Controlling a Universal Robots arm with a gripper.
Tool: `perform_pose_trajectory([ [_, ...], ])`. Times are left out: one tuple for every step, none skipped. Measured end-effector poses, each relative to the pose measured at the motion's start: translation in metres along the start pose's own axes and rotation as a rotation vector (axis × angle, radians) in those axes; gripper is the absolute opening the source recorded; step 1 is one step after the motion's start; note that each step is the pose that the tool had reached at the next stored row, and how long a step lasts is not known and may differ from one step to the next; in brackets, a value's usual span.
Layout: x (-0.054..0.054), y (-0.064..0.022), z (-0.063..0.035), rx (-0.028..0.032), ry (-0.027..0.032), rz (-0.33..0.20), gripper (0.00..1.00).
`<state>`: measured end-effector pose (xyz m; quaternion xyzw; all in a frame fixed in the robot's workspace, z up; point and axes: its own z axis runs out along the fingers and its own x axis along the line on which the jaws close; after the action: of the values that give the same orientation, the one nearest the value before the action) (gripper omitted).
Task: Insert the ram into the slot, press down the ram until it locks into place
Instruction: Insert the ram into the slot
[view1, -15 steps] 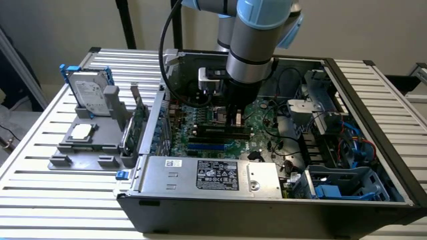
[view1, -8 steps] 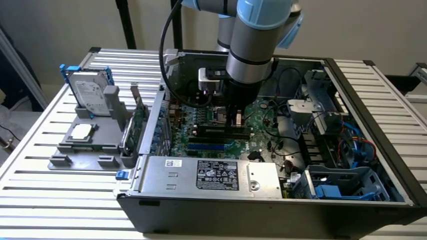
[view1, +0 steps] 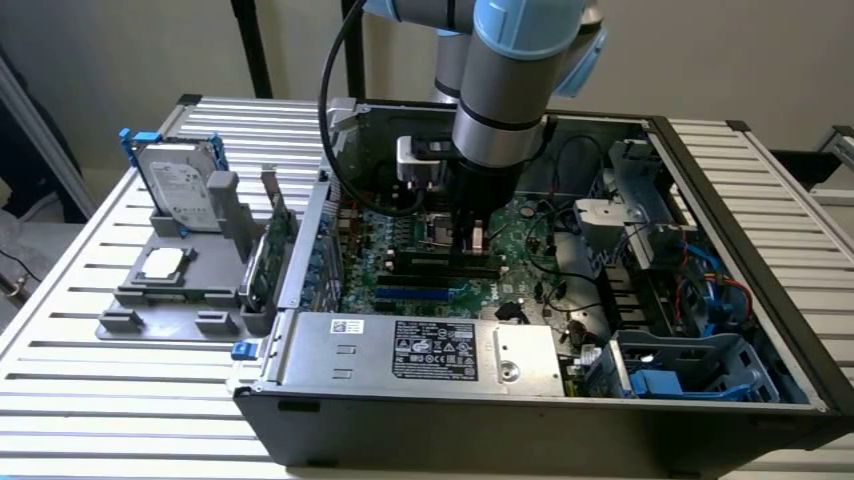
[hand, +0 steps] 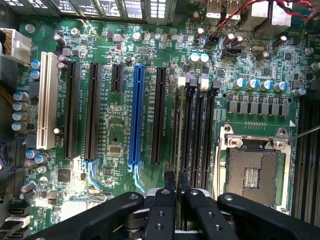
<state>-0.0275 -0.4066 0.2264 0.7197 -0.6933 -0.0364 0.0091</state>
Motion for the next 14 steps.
perform_pose_trajectory([
  [-0.0001, 0.0000, 0.0000, 0.0000, 0.0000, 0.000, 0.14],
  [-0.0003, 0.0000, 0.0000, 0.0000, 0.0001, 0.000, 0.14],
  [-0.0003, 0.0000, 0.0000, 0.0000, 0.0001, 0.000, 0.14],
  [-0.0003, 0.0000, 0.0000, -0.0001, 0.0002, 0.000, 0.14],
  [-0.0004, 0.0000, 0.0002, -0.0001, 0.0003, 0.000, 0.14],
  [-0.0004, -0.0001, 0.0005, 0.0000, 0.0002, 0.000, 0.14],
  [-0.0004, -0.0001, 0.0008, -0.0001, 0.0002, 0.000, 0.14],
  [-0.0004, -0.0001, 0.0011, 0.0000, 0.0002, 0.000, 0.14],
  [-0.0003, -0.0001, 0.0014, -0.0001, 0.0001, 0.000, 0.14],
  [-0.0003, -0.0001, 0.0017, -0.0001, 0.0002, 0.000, 0.14],
  [-0.0003, -0.0001, 0.0021, 0.0000, 0.0001, 0.000, 0.14],
  [-0.0003, -0.0002, 0.0023, -0.0001, 0.0002, 0.000, 0.14],
  [-0.0003, -0.0002, 0.0026, -0.0001, 0.0002, 0.000, 0.14],
  [-0.0003, -0.0002, 0.0029, -0.0001, 0.0003, 0.000, 0.14],
])
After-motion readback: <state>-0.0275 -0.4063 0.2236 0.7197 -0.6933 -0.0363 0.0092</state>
